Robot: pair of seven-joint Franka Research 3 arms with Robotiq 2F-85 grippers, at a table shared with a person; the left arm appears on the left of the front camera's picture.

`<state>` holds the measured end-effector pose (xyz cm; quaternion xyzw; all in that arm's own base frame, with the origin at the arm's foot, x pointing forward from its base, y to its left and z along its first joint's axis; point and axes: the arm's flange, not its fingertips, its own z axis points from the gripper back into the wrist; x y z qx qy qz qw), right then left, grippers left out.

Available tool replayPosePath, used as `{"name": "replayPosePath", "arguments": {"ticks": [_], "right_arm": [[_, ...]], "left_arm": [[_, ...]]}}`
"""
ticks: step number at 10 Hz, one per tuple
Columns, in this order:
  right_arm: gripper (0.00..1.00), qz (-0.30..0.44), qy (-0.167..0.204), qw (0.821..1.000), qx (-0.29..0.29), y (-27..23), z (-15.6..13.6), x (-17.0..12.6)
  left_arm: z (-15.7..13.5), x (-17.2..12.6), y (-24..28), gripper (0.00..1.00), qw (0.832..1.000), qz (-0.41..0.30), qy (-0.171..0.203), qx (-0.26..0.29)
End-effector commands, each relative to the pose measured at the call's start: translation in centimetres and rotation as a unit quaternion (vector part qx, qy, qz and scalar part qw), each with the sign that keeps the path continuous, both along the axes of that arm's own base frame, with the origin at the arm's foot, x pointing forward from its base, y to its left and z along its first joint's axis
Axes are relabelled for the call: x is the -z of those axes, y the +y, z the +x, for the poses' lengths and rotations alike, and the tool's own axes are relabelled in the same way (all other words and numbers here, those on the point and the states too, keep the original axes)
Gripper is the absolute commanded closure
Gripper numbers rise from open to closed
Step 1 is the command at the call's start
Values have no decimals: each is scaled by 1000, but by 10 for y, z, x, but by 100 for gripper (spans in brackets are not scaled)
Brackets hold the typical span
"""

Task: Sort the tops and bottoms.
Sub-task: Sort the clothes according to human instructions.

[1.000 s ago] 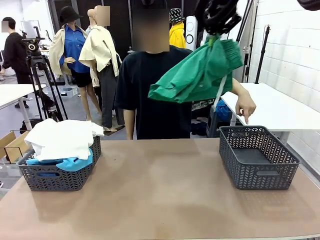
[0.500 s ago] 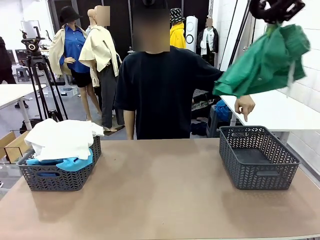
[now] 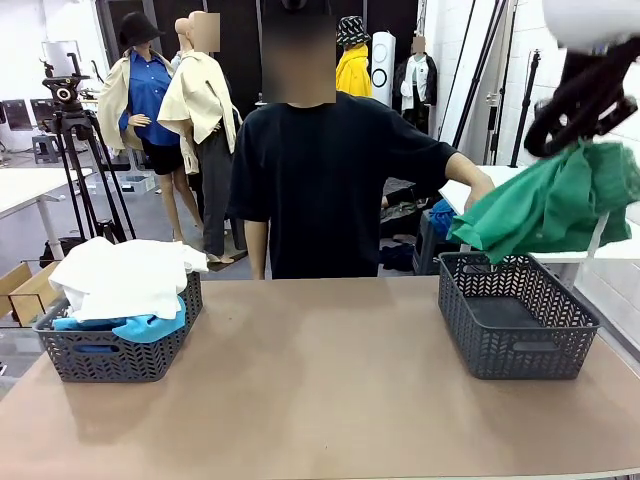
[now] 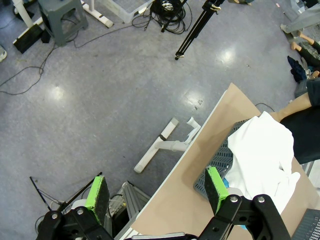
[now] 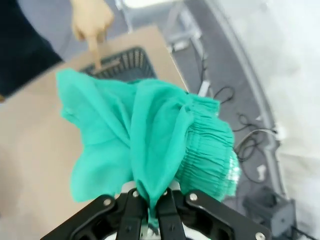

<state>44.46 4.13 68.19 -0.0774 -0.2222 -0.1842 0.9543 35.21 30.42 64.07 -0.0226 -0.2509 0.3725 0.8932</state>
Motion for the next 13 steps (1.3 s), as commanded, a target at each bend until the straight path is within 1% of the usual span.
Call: {"name": "replayPosePath", "arguments": {"ticks": [1, 4, 7, 9, 10, 11, 12, 13], "right_arm": [[100, -23, -31, 996, 78, -3, 7, 34], [100, 17, -7, 998, 65, 7, 24, 70], [100, 42, 30, 996, 74, 18, 23, 105], [100, 35, 24, 996, 73, 28, 17, 133], [100, 52, 10, 997, 64, 30, 12, 146], [100, 37, -6, 998, 45, 35, 7, 163], [100, 38, -11, 998, 48, 37, 3, 179], [100, 48, -8, 998, 50, 36, 3, 192]], "left_arm": [[-1, 0, 0, 0, 1000, 2, 1, 1], [-1, 0, 0, 0, 1000, 2, 1, 1], [-1, 0, 0, 0, 1000, 2, 1, 1], [-1, 0, 0, 0, 1000, 2, 1, 1], [-1, 0, 0, 0, 1000, 2, 1, 1], [-1, 0, 0, 0, 1000, 2, 1, 1], [-1, 0, 0, 0, 1000, 2, 1, 1], [-1, 0, 0, 0, 1000, 2, 1, 1]]}}
